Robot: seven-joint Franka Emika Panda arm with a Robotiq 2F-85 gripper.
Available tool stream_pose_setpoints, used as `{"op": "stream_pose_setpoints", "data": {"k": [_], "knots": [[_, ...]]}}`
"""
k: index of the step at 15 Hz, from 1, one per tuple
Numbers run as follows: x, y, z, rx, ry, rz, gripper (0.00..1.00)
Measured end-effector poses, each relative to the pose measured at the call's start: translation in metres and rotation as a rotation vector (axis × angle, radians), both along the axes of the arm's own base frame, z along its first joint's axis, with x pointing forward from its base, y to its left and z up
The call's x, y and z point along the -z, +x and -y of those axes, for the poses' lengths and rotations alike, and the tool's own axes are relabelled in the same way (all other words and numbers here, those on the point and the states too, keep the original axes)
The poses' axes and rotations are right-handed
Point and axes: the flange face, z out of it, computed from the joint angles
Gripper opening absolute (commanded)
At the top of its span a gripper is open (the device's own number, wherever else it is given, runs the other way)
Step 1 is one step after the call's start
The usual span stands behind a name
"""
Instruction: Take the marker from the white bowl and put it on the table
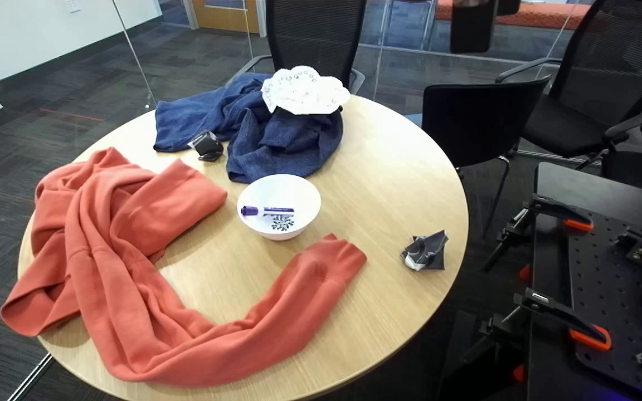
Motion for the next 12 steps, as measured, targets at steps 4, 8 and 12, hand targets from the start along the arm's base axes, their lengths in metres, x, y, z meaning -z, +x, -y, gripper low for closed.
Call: {"op": "stream_pose_setpoints", "data": {"k": [4,8,12], "knots": [[0.000,0.000,0.000,-0.003,0.000,0.001,1.00],[0.003,0.010,0.001,-0.073,-0.023,0.043,1.00],[0.016,0.039,0.006,-0.184,-0.034,0.102,1.00]]}}
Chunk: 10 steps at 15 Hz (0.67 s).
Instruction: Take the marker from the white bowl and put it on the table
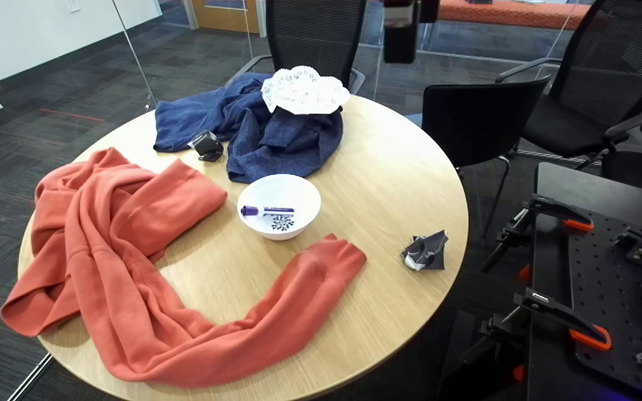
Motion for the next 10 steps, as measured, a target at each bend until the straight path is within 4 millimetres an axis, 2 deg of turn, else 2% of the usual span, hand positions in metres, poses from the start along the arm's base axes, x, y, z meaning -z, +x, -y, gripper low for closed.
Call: {"op": "stream_pose_setpoints", "data": {"k": [6,10], "knots": [[0.037,0.054,0.008,-0.228,0.039,0.076,1.00],[0.058,0.073,0.006,-0.329,0.089,0.070,1.00]]}}
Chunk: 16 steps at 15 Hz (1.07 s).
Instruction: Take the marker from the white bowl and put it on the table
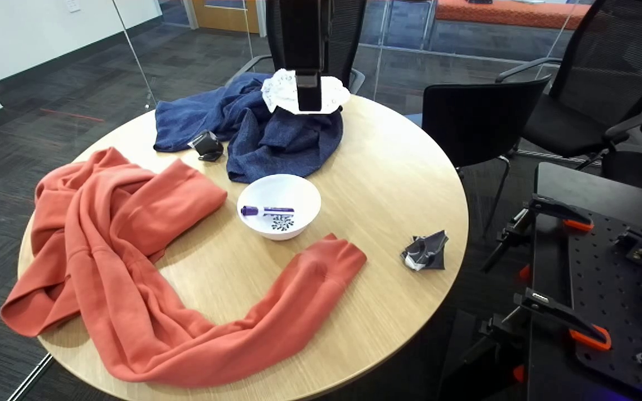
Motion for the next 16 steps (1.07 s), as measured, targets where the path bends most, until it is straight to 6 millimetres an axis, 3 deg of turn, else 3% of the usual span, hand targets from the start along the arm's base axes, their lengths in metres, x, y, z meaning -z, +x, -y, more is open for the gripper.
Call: {"op": "stream_pose_setpoints", "data": {"k": [10,16], "knots": [[0.005,0.011,-0.001,0.002,0.014,0.042,1.00],[0.056,0.034,0.015,-0.040,0.030,0.098,1.00]]}}
